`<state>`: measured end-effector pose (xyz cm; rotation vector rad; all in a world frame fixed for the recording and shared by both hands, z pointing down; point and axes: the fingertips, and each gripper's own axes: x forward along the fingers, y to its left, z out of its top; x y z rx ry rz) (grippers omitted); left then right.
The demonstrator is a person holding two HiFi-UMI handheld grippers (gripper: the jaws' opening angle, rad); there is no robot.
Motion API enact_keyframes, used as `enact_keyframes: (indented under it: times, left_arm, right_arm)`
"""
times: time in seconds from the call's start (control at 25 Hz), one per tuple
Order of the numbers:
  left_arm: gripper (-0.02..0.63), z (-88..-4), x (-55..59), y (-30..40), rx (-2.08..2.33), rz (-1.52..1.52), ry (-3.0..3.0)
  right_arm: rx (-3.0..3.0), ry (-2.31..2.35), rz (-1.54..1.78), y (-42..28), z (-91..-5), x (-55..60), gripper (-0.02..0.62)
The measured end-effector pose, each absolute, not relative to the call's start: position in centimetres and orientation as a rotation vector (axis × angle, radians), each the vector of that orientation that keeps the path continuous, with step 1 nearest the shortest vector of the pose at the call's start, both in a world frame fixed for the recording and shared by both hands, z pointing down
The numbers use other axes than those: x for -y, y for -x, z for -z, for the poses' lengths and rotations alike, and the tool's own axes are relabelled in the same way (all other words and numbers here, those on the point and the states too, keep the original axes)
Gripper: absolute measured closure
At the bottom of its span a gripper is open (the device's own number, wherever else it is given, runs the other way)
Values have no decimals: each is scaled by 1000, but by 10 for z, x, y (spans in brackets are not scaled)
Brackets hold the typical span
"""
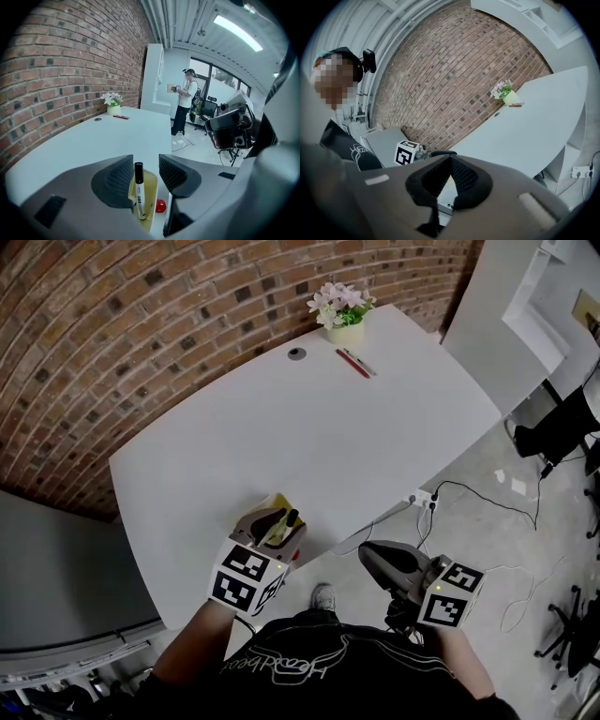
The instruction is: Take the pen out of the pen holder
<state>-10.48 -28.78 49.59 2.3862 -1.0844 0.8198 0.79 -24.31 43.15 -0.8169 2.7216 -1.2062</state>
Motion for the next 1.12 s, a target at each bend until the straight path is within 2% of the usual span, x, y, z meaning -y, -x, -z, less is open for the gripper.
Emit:
enact_keyframes:
  times: [0.8, 0.92, 1.12]
  left_arm:
    - [463, -526, 291, 103, 1090, -1031, -2314]
    - [520, -525, 295, 107, 1131, -1044, -2310]
    - [532, -525, 295, 109, 1129, -1033, -2302]
  right_arm:
    - [-2702, 847, 1237, -11, -439, 239, 592]
    - [-2699, 852, 1242, -11, -440, 239, 592]
    - [-2694, 854, 1246, -9, -442, 238, 592]
